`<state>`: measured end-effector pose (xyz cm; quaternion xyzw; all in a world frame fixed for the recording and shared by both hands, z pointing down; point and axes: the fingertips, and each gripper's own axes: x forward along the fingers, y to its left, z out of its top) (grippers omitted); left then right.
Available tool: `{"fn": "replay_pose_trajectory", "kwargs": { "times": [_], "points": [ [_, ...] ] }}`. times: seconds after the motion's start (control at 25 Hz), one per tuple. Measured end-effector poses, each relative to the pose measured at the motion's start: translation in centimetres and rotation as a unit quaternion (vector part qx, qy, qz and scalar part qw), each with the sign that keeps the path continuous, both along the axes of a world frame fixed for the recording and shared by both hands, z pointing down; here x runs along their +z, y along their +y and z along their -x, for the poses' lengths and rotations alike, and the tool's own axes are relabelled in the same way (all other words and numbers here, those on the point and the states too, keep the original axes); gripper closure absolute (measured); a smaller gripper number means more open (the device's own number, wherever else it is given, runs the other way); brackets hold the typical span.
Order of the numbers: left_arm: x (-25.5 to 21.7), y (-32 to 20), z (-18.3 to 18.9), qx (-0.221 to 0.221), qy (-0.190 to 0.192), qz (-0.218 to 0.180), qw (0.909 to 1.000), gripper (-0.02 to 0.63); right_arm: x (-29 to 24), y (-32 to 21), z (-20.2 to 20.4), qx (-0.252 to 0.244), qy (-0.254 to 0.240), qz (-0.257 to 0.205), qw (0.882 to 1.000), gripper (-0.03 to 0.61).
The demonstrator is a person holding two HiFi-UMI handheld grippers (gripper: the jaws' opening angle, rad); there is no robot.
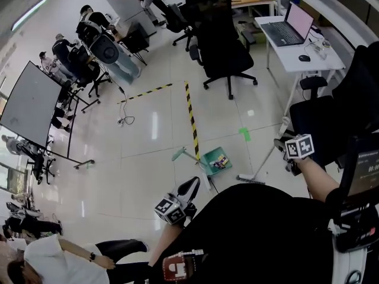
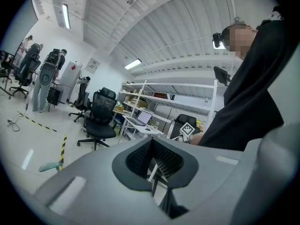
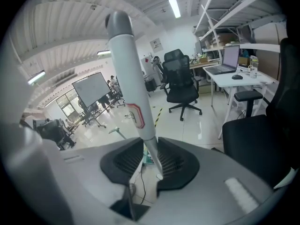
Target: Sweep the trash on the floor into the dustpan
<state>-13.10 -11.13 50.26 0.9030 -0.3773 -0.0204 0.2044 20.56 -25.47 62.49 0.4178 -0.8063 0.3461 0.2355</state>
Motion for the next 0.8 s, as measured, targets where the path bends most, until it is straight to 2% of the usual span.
{"fn": "replay_pose_trajectory", "kwargs": {
  "times": [0.12,0.32,0.48,0.64,0.8],
  "points": [
    [-0.6,0.8,-2.3,-0.008,0.012,0.004,0.9999,0.617,1.2,2.5,-1.3,-0.022,0.003,0.017,1.0,0.489],
    [-0.4,1.5,-4.7,-0.036,0.027,0.016,0.9989,0.617,2.1,4.8,-1.5,-0.1,0.016,0.017,0.995,0.489],
    [-0.2,1.9,-5.9,-0.051,0.014,0.024,0.9983,0.617,1.8,5.6,-1.0,-0.153,0.019,-0.001,0.988,0.489],
    [-0.9,1.8,-7.4,-0.039,0.02,0.023,0.9988,0.617,1.1,5.4,-1.5,-0.167,0.015,-0.013,0.986,0.488],
    [0.0,1.3,-6.6,-0.033,0.01,0.025,0.9991,0.617,0.5,4.9,-1.6,-0.162,0.018,-0.023,0.986,0.488]
  ]
}}
